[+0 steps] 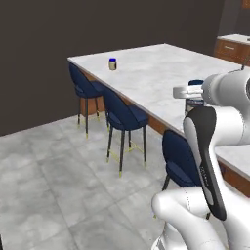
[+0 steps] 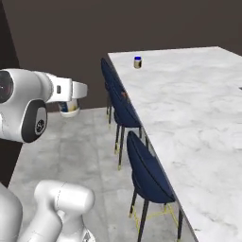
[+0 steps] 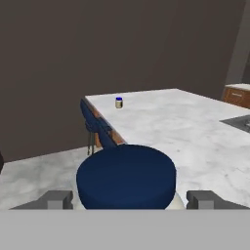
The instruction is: The dining table condiment station is running low on mayonnaise. Refill the condiment station by opening the cabinet and taking the mayonnaise from the cabinet and placing it on the dining table.
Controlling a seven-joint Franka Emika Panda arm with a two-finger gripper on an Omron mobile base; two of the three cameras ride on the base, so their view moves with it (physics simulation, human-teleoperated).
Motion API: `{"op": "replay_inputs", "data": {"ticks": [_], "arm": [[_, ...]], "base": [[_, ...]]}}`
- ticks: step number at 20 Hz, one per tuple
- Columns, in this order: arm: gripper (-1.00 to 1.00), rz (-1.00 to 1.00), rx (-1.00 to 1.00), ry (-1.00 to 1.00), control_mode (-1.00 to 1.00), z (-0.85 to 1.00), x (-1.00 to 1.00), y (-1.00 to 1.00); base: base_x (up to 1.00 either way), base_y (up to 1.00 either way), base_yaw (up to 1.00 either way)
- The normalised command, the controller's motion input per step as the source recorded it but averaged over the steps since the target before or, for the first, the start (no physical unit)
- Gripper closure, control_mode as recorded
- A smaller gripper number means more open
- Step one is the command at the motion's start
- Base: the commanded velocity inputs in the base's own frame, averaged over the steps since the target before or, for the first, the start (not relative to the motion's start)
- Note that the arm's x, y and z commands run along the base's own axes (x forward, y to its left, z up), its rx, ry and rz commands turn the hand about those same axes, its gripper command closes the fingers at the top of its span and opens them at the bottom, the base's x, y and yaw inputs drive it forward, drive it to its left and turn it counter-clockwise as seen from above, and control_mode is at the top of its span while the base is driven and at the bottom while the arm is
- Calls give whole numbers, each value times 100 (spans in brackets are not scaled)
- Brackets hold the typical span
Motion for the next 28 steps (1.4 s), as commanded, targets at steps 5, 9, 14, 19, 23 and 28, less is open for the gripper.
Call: {"op": "replay_inputs", "data": {"ticks": [5,9,14,19,23,28], "arm": [[100,0,0,0,100,0,0,0],[100,0,0,0,100,0,0,0],[100,0,0,0,100,0,0,0],[100,0,0,0,100,0,0,0],[100,0,0,0,100,0,0,0],[100,0,0,0,100,0,0,0]], "base": [[83,61,-29],[89,61,-25],[88,75,-21],[88,64,-25],[78,53,-29],[79,54,-28]]}}
